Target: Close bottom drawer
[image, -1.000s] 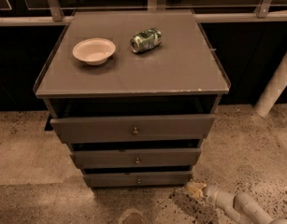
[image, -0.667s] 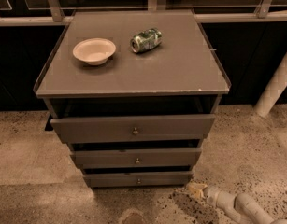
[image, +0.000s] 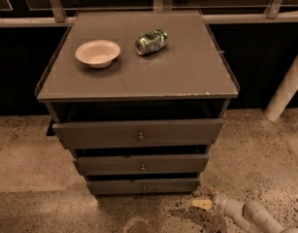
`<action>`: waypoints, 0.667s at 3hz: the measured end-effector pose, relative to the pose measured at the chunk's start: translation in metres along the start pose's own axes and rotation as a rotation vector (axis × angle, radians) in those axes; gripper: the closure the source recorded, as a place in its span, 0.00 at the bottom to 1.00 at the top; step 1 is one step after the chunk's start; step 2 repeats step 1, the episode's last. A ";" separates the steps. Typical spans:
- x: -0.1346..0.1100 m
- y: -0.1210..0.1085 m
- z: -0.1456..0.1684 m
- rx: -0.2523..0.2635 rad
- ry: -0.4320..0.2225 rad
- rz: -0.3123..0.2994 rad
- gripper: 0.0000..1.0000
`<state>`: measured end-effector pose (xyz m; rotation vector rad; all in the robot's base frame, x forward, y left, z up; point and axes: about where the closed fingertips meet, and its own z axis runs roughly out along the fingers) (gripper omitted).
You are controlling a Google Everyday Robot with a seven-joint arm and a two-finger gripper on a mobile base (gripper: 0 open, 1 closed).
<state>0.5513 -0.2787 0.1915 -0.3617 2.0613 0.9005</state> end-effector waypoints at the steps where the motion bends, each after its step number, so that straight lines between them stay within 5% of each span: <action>1: 0.000 0.000 0.000 0.000 0.000 0.000 0.00; 2: 0.000 0.000 0.000 0.000 0.000 0.000 0.00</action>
Offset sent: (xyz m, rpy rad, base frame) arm 0.0000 0.0000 0.0000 0.0000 0.0000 0.0000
